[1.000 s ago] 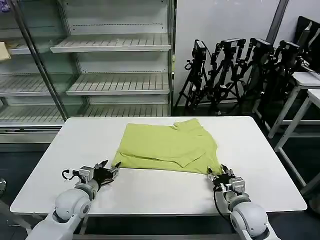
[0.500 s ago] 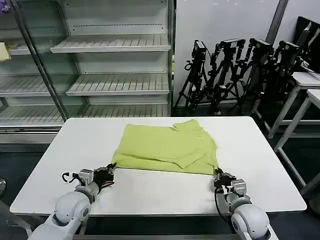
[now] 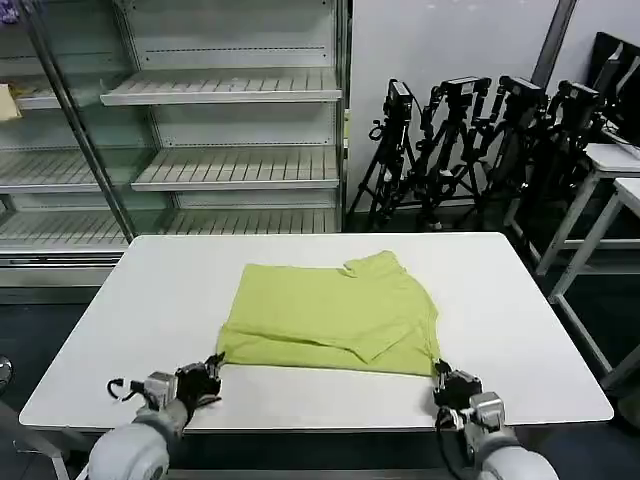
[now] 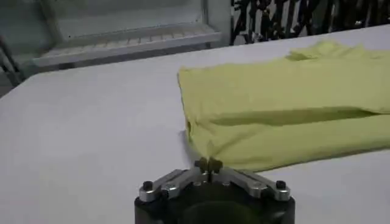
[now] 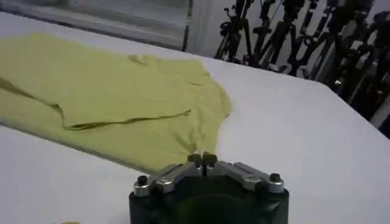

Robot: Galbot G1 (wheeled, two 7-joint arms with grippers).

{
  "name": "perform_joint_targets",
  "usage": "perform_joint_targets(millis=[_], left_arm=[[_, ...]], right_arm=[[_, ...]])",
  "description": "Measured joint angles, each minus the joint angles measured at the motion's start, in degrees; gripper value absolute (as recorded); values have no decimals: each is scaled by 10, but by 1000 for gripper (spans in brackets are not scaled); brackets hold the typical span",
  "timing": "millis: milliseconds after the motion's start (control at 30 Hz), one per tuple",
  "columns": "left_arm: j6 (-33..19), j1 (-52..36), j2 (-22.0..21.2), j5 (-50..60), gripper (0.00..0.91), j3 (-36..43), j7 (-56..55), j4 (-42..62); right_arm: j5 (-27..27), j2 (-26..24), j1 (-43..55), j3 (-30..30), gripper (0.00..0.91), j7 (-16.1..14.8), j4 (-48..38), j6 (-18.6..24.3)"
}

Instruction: Fold and organize the clothes.

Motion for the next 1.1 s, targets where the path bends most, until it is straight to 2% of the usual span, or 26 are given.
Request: perform_joint_targets(millis=[267, 300, 333, 367, 400, 800, 933, 1100], left_arm=[[-22, 102, 5, 1, 10, -54, 2, -39], [-23, 113, 5, 2, 907, -58, 3, -43], [-23, 121, 5, 2, 907, -61, 3, -48], [-23, 129, 5, 3, 907, -64, 2, -52], [-23, 137, 5, 6, 907, -66, 1, -57], [-35, 154, 8, 28, 907, -81, -5, -102], [-47, 132, 15, 31, 907, -81, -8, -100], [-58, 72, 16, 25, 907, -68, -5, -70]], right_arm=[[-16, -4, -47, 3, 0, 2, 32, 17], [-18, -4, -53, 3, 0, 2, 36, 18], [-20, -5, -59, 3, 71, 3, 40, 19], [-21, -5, -64, 3, 71, 4, 43, 20], [-22, -5, -68, 4, 907, 4, 47, 21], [-3, -20, -79, 36, 907, -1, 95, 12], [15, -21, -44, 36, 907, 8, 93, -3], [38, -11, 46, 9, 907, 27, 51, -22]])
